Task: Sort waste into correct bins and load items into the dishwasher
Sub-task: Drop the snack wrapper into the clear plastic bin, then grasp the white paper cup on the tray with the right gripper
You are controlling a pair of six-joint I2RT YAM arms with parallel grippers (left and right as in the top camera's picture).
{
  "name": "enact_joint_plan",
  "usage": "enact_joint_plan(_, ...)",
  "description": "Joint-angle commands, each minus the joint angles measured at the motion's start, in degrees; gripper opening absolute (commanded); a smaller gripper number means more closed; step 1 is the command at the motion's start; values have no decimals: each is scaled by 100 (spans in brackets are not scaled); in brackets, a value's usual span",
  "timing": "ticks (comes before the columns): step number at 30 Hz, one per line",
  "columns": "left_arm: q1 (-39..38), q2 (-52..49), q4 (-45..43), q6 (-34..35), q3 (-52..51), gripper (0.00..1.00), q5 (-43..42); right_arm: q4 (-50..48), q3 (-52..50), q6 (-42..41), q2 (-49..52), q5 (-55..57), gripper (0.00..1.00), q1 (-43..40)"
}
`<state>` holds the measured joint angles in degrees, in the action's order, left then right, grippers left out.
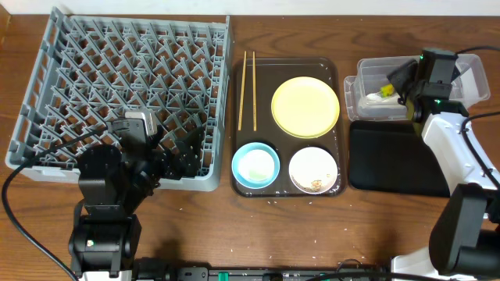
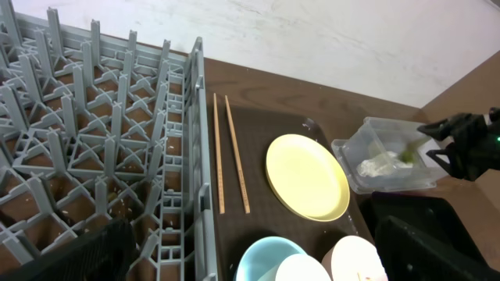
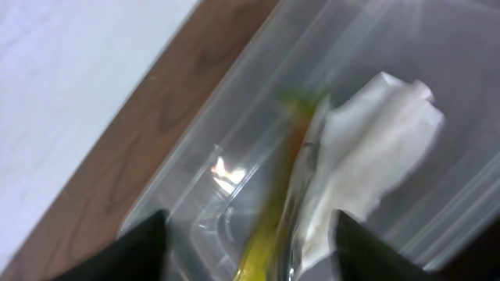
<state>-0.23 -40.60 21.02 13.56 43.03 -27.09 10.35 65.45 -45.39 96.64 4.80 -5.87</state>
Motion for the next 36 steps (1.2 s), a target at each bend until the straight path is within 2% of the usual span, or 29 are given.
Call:
enact_joint_plan(1, -28, 24, -4, 28, 146, 99, -96, -72, 9, 1244, -439, -833, 72, -4)
enact_joint_plan(3, -28, 24, -4, 28, 146, 99, -96, -22, 9, 1545, -704, -1556, 71, 17)
enact_joint_plan(7, -28, 24, -4, 28, 146, 99, -96, 201, 7, 1816, -1165, -3233, 59, 177)
enact_joint_plan(10, -28, 24, -4, 28, 146, 99, -96, 564, 7, 2450, -1285, -4308, 59, 544)
enact_joint_plan(12, -28, 24, -4, 28, 146, 99, -96, 1086, 4, 2765, -1274, -4538, 61, 911)
enact_joint_plan(15, -28, 24, -4, 28, 146, 99, -98, 2009, 0, 3292, -1178, -4391, 62, 1550)
enact_joint_plan(19, -28, 24, -4, 31, 146, 99, -98, 2695, 0, 3696, -977, -3591, 55, 2439)
enact_joint_plan(25, -28, 24, -4, 28, 146, 99, -96, 2704, 0, 3777, -557, -1700, 51, 3672)
enact_joint_plan(32, -28, 24, -4, 28, 146, 99, -98, 2479, 0, 3777, 129, -1274, 45, 4260)
enact_joint_plan(34, -28, 24, -4, 31, 146, 99, -96, 2479, 0, 3770, 278, -1333, 37, 4308)
enact_joint_plan(36, -28, 24, -4, 31, 146, 99, -98, 2498, 0, 3768, 367, -1478, 18, 4334)
